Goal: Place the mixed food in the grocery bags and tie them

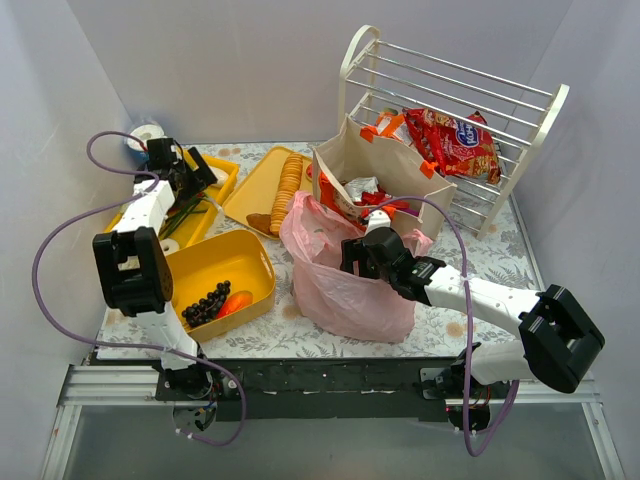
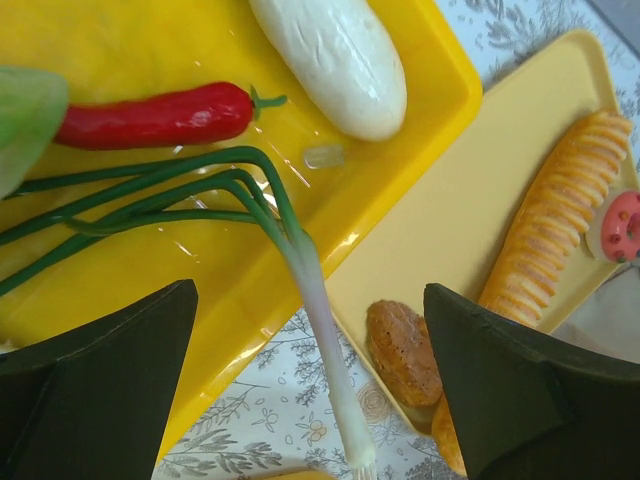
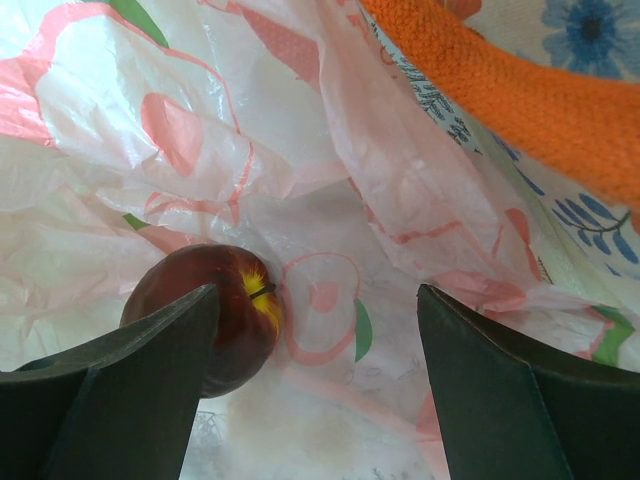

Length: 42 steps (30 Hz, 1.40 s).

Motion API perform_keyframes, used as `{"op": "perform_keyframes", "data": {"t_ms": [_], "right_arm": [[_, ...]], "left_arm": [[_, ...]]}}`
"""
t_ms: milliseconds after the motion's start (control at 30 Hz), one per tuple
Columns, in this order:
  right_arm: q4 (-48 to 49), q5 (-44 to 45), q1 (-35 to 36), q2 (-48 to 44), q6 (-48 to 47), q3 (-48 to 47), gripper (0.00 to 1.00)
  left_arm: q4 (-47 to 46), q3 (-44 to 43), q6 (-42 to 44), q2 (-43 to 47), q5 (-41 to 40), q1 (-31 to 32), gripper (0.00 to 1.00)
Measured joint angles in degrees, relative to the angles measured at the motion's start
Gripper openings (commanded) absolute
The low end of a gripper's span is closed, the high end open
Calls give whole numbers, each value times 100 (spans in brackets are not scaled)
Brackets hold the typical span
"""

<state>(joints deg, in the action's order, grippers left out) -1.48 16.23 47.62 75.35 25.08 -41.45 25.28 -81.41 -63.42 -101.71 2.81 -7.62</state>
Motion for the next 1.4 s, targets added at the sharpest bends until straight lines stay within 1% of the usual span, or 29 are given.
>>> {"op": "perform_keyframes", "data": {"t_ms": [67,100,167,267,300,367,400,467,500,533,600,733,767,833,867,900,1000,1100,1267,1400], "right_arm": [[0,-24,0,0,0,0,87],[0,-37,2,0,0,0,87],[0,-59,0,0,0,0,87],[2,-83,0,0,0,0,86],[2,-96,0,0,0,0,86],[2,-107,2,0,0,0,85],[2,-116,2,0,0,0,85],[2,-127,0,0,2,0,85],[2,-131,0,0,2,0,85],[0,-136,0,-2,0,0,85],[-9,-140,0,-20,0,-2,85],[-162,-142,0,-140,-24,-44,85],[-212,-146,2,-175,-37,-74,85],[-343,-175,0,-240,-101,-175,87],[-413,-210,2,-293,-136,-240,89],[-474,-262,0,-352,-173,-313,91],[-577,-551,0,-575,-354,-518,94],[-629,-874,-2,-798,-555,-719,95],[-929,-1132,-4,-1233,-837,-1058,99],[-1115,-1298,-39,-1602,-1036,-1305,99]], "left_arm": [[-9,-66,-46,-258,160,24,91],[2,-118,-59,-402,223,24,87],[17,-304,-98,-719,306,39,83],[0,-435,-125,-1108,409,44,74],[15,-439,-144,-1198,435,44,68],[26,-448,-188,-1329,496,44,60],[11,-466,-205,-1375,601,44,49],[2,-509,-234,-1394,675,48,36],[-7,-533,-243,-1394,721,63,31],[-20,-544,-245,-1394,761,76,25],[-63,-546,-199,-1379,800,90,23],[-251,-372,-160,-1202,780,79,15],[-258,-293,-184,-1104,748,70,8],[-214,-131,-197,-879,695,55,2],[-197,-70,-212,-758,667,52,0],[-195,-4,-212,-619,651,48,0],[-192,188,-205,-94,662,33,0],[-264,299,-199,516,850,28,0],[-680,538,-179,1751,1624,26,0],[-1016,654,-155,2516,2704,39,0]]}}
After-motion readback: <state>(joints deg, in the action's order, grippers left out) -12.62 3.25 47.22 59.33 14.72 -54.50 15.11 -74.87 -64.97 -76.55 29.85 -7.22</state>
